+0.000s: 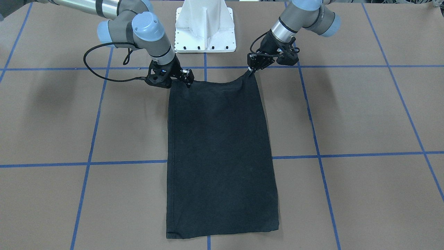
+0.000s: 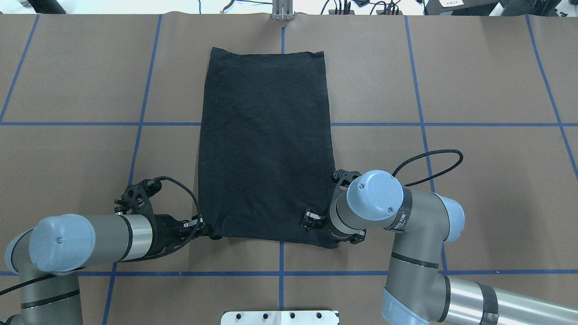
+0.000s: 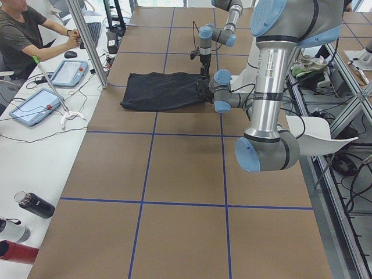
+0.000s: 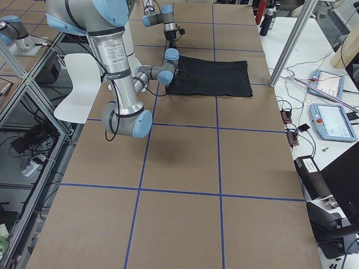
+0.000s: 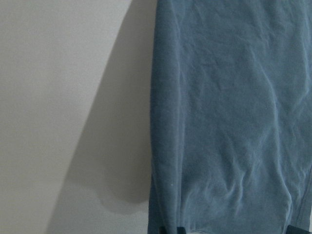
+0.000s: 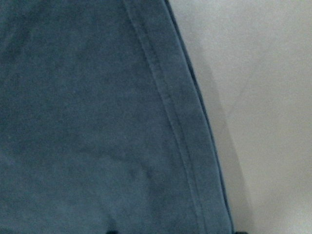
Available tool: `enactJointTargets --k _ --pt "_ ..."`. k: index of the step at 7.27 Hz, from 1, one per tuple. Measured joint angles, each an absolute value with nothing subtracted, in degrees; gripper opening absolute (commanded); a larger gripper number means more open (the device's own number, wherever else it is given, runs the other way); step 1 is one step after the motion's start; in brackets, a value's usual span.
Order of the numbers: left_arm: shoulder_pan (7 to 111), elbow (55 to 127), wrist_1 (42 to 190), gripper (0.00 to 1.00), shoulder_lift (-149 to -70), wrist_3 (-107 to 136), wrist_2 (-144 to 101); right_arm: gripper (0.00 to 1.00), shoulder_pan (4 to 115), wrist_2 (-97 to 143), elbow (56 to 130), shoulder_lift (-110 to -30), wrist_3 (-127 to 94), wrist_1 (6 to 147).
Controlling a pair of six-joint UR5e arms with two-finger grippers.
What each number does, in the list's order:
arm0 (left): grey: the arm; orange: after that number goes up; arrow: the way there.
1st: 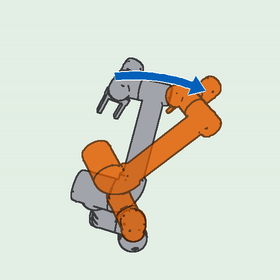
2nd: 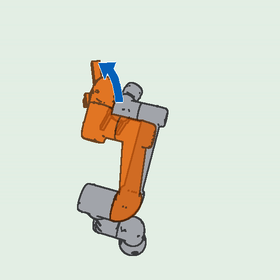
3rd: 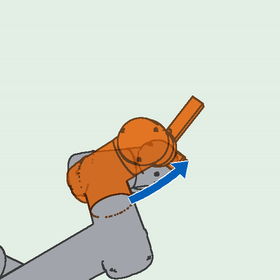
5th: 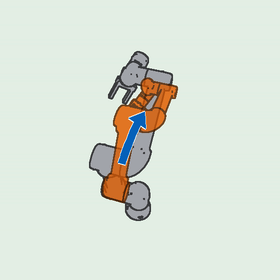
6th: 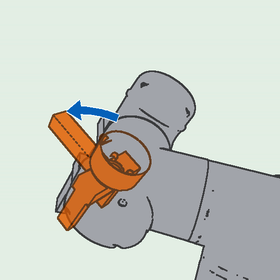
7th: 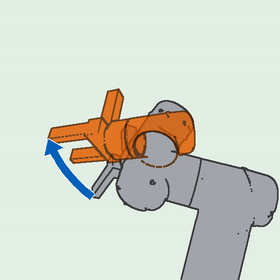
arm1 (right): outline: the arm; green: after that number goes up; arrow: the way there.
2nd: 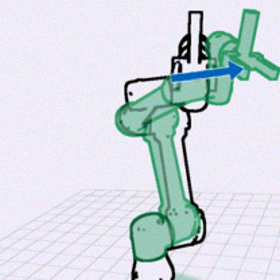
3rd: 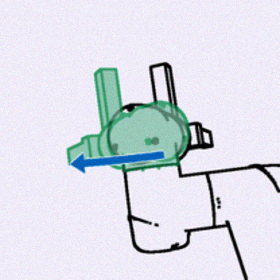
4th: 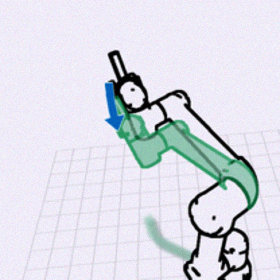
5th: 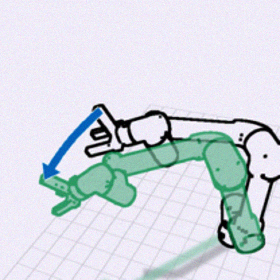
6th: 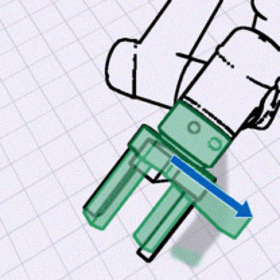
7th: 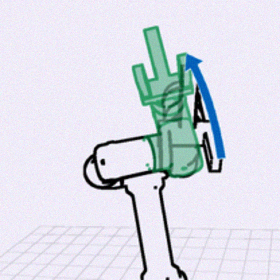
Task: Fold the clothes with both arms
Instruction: 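Lower the right gripper onto the shirt's other near corner and grasp it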
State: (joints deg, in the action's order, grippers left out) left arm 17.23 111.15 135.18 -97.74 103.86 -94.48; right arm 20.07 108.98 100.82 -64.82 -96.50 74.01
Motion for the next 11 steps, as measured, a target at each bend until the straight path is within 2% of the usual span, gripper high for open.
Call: enactJointTargets --k 1,6,9,10,11 --pt "17.2 111.2 135.2 0.00 -97.7 103.9 -94.5 0.74 20.0 109.0 100.8 -64.8 -96.5 74.0" --pt "17.2 111.1 135.2 0.00 -97.8 103.9 -94.5 0.29 20.0 109.0 100.9 -64.7 -96.4 74.0" --pt "17.2 111.1 135.2 0.00 -97.9 103.9 -94.5 0.17 20.0 108.6 100.9 -64.7 -96.4 73.8" --pt "17.2 111.1 135.2 0.00 -97.9 103.9 -94.5 0.00 20.0 108.5 100.9 -64.7 -96.3 73.8" --pt "17.2 111.1 135.2 0.00 -98.0 103.9 -94.5 0.00 20.0 108.5 101.0 -64.8 -96.3 73.8"
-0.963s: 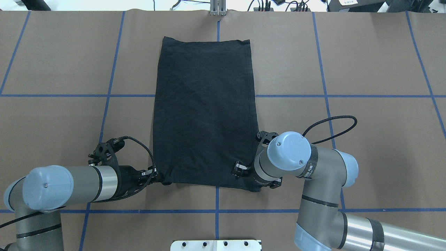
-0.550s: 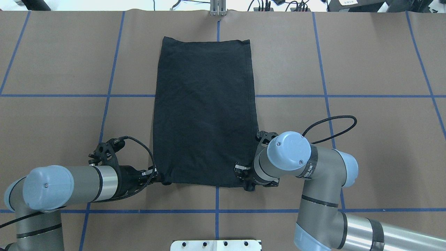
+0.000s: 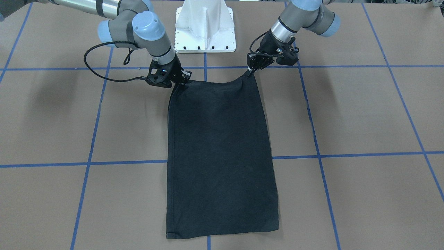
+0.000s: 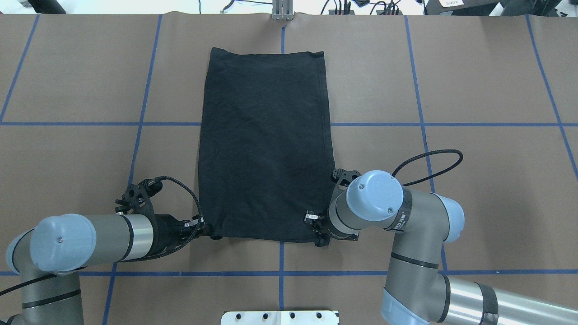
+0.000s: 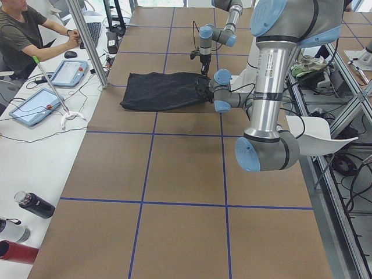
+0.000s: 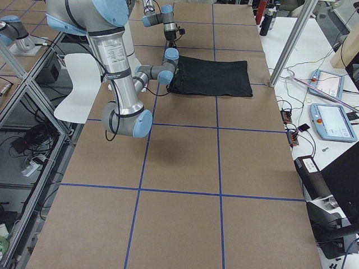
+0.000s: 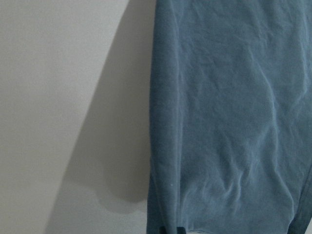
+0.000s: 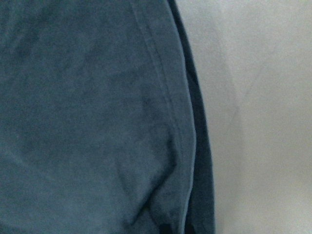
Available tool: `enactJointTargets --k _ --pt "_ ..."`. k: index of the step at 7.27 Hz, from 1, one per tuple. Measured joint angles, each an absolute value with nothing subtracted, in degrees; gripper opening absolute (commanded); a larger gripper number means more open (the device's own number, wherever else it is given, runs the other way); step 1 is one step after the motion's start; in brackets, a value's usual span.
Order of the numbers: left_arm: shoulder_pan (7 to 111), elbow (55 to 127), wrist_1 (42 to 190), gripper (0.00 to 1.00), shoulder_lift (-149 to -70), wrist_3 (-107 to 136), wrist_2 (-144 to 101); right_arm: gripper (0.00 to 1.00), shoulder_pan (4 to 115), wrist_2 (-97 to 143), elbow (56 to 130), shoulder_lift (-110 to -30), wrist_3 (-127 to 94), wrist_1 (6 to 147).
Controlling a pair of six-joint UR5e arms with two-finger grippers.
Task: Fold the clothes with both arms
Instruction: 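Lower the right gripper onto the shirt's other near corner and grasp it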
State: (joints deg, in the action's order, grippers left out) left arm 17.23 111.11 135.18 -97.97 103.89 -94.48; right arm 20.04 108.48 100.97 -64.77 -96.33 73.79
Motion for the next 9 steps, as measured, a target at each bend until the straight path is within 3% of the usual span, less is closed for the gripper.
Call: enactJointTargets --k 4,9 --pt "17.3 112.5 135.2 0.00 -97.7 103.9 -94.5 0.00 20.6 109.5 102.8 -65.1 -96.2 73.1" --pt "15.7 119.4 135.2 0.00 -94.7 104.0 -94.7 0.00 21.0 122.2 111.4 -69.7 -95.5 73.1"
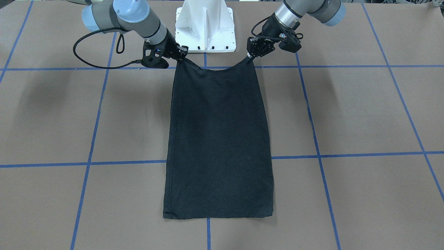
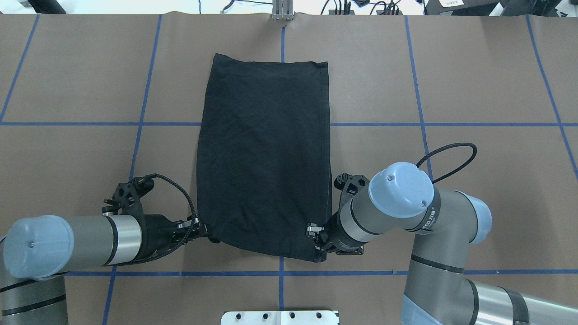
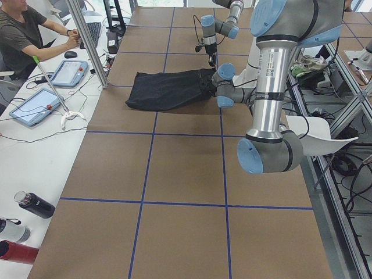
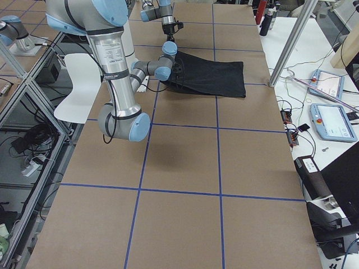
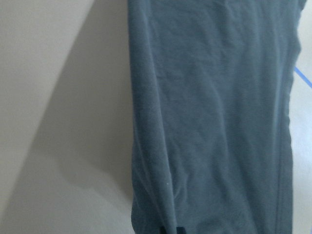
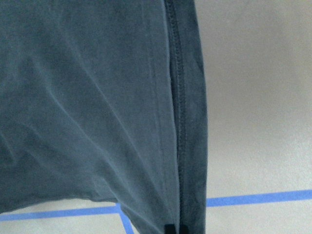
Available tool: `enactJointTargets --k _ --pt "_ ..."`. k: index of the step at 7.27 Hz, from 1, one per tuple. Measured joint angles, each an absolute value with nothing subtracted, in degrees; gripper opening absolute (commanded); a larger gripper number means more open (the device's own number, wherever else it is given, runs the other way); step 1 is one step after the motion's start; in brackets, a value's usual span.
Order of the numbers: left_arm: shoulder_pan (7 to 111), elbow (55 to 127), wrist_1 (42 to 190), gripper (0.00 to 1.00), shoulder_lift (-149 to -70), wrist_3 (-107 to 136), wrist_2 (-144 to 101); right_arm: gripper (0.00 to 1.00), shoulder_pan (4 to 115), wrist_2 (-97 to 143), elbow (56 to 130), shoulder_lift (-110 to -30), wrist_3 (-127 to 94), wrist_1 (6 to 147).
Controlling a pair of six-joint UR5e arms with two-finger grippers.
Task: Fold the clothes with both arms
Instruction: 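Lower the right gripper onto the shirt's other near corner and grasp it, then lift both near corners of the black shirt with both grippers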
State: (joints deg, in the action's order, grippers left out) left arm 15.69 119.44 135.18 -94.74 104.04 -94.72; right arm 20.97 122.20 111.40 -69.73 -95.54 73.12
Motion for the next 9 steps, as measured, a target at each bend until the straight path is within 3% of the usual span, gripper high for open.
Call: enactJointTargets --k 5,9 --pt "5.1 125.3 135.2 0.00 -92.0 112.1 -94.8 0.00 20.5 130.1 117.3 -75.5 -95.5 73.2" --pt "3.8 129.5 135.0 0.00 -89.4 112.7 -95.6 0.00 21.0 132.4 117.8 -75.1 -95.6 73.3"
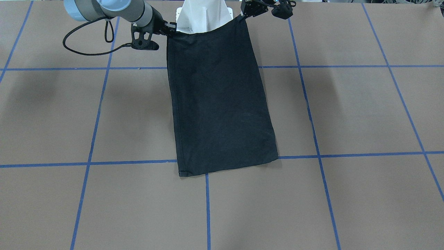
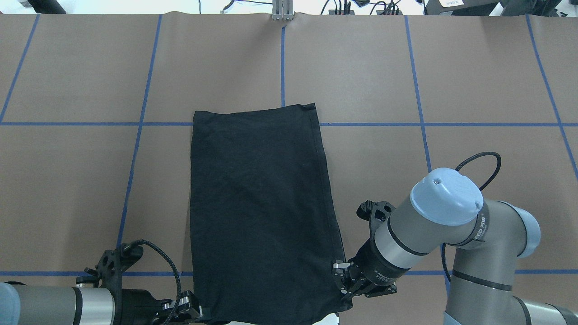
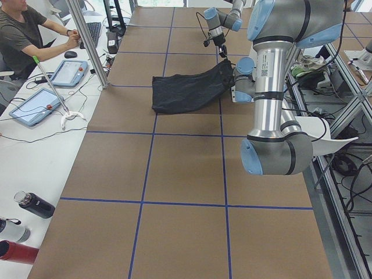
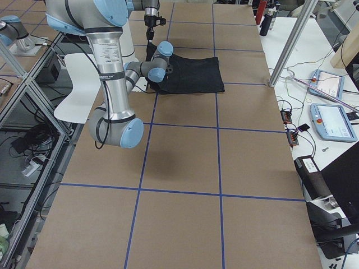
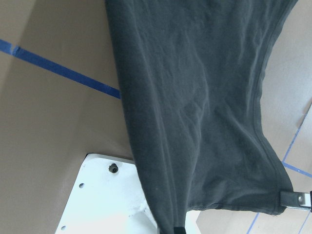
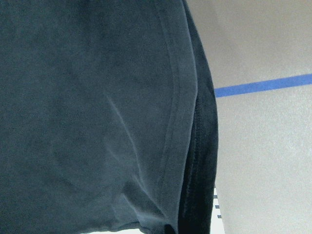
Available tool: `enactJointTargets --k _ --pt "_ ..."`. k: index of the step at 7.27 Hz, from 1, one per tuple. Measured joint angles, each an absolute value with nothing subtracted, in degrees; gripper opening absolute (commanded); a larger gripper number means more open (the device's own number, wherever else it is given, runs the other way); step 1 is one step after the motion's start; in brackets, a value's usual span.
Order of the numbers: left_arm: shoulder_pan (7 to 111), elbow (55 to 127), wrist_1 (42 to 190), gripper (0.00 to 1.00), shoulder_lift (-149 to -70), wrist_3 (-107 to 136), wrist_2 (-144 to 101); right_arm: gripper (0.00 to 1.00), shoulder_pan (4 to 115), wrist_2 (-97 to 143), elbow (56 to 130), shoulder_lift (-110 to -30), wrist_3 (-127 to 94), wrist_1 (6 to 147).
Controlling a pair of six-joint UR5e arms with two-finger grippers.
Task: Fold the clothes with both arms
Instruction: 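Lift both near corners of the black shirt with both grippers, then fold the held near edge away from the robot over the shirt with both grippers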
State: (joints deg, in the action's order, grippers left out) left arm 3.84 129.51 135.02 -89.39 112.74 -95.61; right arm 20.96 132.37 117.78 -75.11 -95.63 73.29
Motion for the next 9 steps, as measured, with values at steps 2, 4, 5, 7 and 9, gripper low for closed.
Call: enactJointTargets --k 2,4,5,7,9 --pt "5.7 129.6 135.1 0.00 -90.2 112.2 -95.8 0.00 25.0 132.1 117.0 -74.7 -95.1 73.2" --pt "11.3 128.7 135.0 0.00 -92.5 110.8 -96.0 0.00 29.5 132.2 115.2 -72.9 -94.2 73.1" --pt "14.6 127.6 135.1 0.00 -93.8 109.7 -96.1 0.00 31.6 132.1 114.1 -71.8 -93.8 73.2" --pt "21.0 123.2 135.4 0.00 -96.7 108.3 -97.0 0.00 35.3 131.9 112.0 -69.5 -93.1 73.2" --pt "27.1 119.4 135.7 0.00 -97.9 107.8 -99.6 0.00 38.2 131.7 110.1 -67.2 -92.8 73.2"
